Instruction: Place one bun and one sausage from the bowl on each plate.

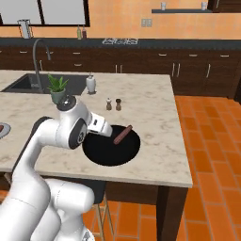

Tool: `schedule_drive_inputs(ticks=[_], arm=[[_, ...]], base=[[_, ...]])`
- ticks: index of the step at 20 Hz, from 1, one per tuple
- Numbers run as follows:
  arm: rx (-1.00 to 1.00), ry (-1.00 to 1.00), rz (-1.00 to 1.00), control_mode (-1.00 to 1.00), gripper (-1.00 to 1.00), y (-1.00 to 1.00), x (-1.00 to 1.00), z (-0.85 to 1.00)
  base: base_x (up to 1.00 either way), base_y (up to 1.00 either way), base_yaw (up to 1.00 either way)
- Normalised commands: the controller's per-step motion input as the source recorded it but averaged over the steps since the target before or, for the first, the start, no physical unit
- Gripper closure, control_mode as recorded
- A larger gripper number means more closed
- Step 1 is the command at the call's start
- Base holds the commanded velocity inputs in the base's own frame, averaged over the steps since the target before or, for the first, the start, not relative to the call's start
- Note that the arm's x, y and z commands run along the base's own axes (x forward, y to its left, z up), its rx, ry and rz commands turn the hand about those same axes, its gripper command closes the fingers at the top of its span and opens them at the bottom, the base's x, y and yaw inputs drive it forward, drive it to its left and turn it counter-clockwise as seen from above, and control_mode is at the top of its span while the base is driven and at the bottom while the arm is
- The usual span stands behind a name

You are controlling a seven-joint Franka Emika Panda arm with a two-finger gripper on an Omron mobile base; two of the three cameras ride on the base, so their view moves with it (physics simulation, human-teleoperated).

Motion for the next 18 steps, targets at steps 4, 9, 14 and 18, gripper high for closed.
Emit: schedule_drive_inputs(ticks=[4,9,14,18], arm=[[0.03,0.12,-0.13,-1.0,-1.0,-0.31,0.82,-0.46],[0.02,0.08,-0.34,-1.0,-1.0,-0.14,0.52,-0.27],[0.07,0.06,-0.09,-1.0,-1.0,-0.23,0.74,-0.41],[0.03,0.04,0.0,-1.0,-1.0,0.0,0.78,-0.34]], base=[[0.0,0.0,0.0],[0.0,0.0,0.0],[0.0,0.0,0.0],[0.0,0.0,0.0]])
